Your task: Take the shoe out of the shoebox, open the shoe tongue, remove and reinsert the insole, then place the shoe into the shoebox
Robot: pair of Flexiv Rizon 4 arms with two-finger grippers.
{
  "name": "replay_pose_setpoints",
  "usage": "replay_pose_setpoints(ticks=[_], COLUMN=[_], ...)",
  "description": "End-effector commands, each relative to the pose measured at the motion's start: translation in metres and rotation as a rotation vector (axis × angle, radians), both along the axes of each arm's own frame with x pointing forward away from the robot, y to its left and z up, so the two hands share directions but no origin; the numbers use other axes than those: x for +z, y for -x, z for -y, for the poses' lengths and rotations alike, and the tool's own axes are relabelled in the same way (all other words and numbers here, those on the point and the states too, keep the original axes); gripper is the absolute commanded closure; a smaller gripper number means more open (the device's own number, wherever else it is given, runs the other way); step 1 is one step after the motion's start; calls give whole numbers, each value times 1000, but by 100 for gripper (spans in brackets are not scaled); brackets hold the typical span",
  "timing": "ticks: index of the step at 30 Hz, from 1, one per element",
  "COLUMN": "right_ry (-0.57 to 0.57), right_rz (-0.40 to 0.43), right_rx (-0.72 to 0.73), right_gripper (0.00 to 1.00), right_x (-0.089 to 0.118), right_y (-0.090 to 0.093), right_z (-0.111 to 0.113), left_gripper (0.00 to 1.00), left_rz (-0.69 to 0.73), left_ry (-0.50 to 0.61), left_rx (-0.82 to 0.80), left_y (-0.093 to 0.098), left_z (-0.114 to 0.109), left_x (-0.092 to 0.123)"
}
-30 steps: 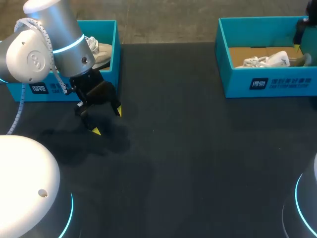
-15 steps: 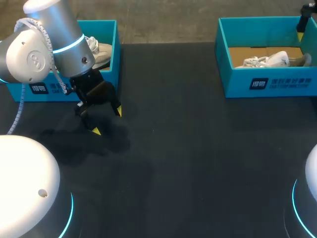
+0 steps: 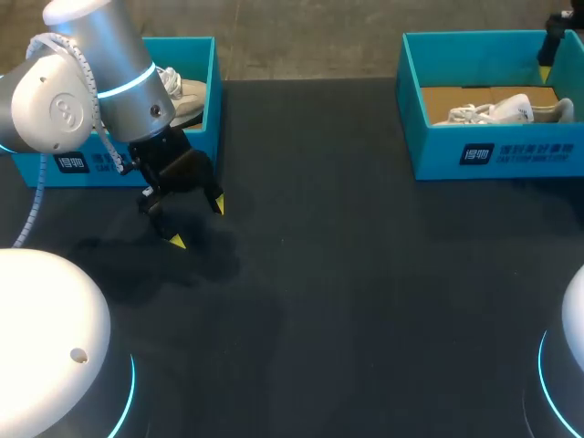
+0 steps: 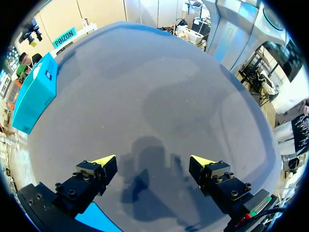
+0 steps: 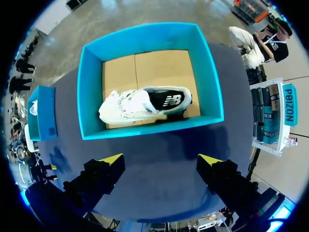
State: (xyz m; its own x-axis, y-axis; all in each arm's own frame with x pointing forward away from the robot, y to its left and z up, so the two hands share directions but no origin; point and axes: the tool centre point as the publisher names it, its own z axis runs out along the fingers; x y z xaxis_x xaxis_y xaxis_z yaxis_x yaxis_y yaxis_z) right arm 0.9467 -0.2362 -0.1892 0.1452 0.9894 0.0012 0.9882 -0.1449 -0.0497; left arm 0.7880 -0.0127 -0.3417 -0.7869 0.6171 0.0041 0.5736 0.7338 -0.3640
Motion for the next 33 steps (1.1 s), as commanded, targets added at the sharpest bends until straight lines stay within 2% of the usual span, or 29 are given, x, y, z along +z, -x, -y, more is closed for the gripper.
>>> replay_pose_setpoints(ticks=[1,3,5,8,9,11,12,13,15,16,18,20,21,26,31,33], right_ry=[0,0,0,0,0,0,0,0,0,0,0,0,0,0,0,0], right_rz=[10,10,10,10,10,10,10,10,10,10,10,10,10,10,10,10], right_rx=[-1,-1,-1,-1,-1,-1,-1,-1,-1,-1,-1,-1,-1,-1,-1,-1], right_gripper=[0,0,0,0,0,0,0,0,0,0,0,0,0,0,0,0], right_x=[-1,-1,-1,-1,-1,-1,-1,-1,-1,-1,-1,-1,-1,-1,-1,-1], right_y=[3,3,3,3,3,3,3,3,3,3,3,3,3,3,3,3], right_z=[0,0,0,0,0,0,0,0,0,0,0,0,0,0,0,0], left_gripper=[0,0,0,0,0,0,0,0,0,0,0,0,0,0,0,0], left_rz=[1,1,30,68,69,85,100,102,101,108,126,140,160,243,334,334], left_ry=[-3,-3,16,20,24,28,18,9,-12,-30,-28,-46,-45,-69,-86,-86], left_rx=[0,0,-33,-123,-198,-228,-331,-346,-469,-459,-576,-576,-648,-739,-806,-806], left_y=[0,0,-9,-24,-28,-37,-43,-50,-59,-70,-81,-93,-97,-127,-164,-164], left_z=[0,0,-10,-24,-28,-36,-42,-46,-54,-59,-70,-78,-85,-115,-147,-147], left_x=[0,0,12,33,40,51,59,63,68,71,76,80,83,98,116,116])
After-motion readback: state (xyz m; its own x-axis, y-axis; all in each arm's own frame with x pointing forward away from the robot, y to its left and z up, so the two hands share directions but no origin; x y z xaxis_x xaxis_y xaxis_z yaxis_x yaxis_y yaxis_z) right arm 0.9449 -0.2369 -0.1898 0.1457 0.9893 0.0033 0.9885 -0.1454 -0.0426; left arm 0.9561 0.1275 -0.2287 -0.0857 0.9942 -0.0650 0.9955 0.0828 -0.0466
